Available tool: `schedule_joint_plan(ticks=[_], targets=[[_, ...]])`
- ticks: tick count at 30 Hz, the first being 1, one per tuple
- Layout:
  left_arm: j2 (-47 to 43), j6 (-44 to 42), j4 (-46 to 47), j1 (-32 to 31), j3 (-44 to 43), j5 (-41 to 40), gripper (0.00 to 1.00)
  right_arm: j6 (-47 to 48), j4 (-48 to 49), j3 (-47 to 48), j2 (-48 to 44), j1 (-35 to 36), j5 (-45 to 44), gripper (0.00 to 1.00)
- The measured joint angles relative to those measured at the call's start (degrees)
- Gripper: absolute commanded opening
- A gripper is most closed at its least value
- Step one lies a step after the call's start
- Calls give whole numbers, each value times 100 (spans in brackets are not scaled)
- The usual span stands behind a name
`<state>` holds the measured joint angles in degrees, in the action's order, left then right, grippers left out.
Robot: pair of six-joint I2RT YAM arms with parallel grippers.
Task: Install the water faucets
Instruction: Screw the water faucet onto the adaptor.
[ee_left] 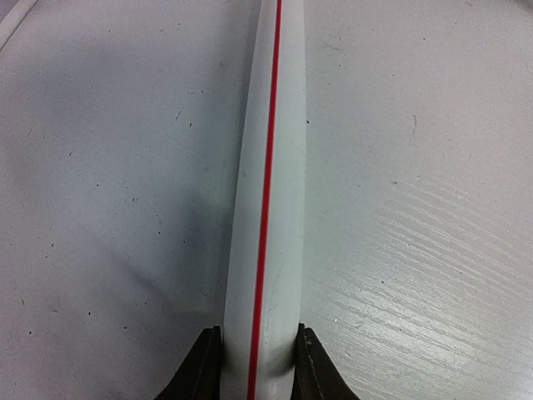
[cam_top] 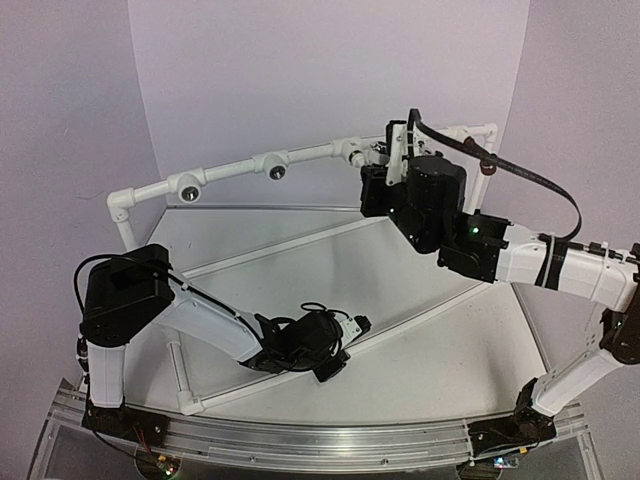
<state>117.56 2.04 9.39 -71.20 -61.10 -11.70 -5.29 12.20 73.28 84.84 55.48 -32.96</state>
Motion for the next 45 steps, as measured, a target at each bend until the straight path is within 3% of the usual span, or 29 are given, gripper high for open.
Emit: schedule_joint_plan(ticks=[19,21,24,29,36,45], targets=[[13,0,33,0,0,7,0,-6330,-244,-370,-516,-375,1167,0],[13,0,33,0,0,7,0,-6844,-240,-393,-537,-426,1302,5],[13,0,36,0,1,7,0,-7402,-243,-398,-556,-468,1433,21],[13,0,43,0,2,7,0,-7604,-332,-401,-591,-520,1370,51],[13,0,60,0,11,7,0,-7098,-441,-489,-1059,-772,954,97],[15,0,61,0,11,9,0,-5754,-1261,-376,-1465,-771,1371,98]])
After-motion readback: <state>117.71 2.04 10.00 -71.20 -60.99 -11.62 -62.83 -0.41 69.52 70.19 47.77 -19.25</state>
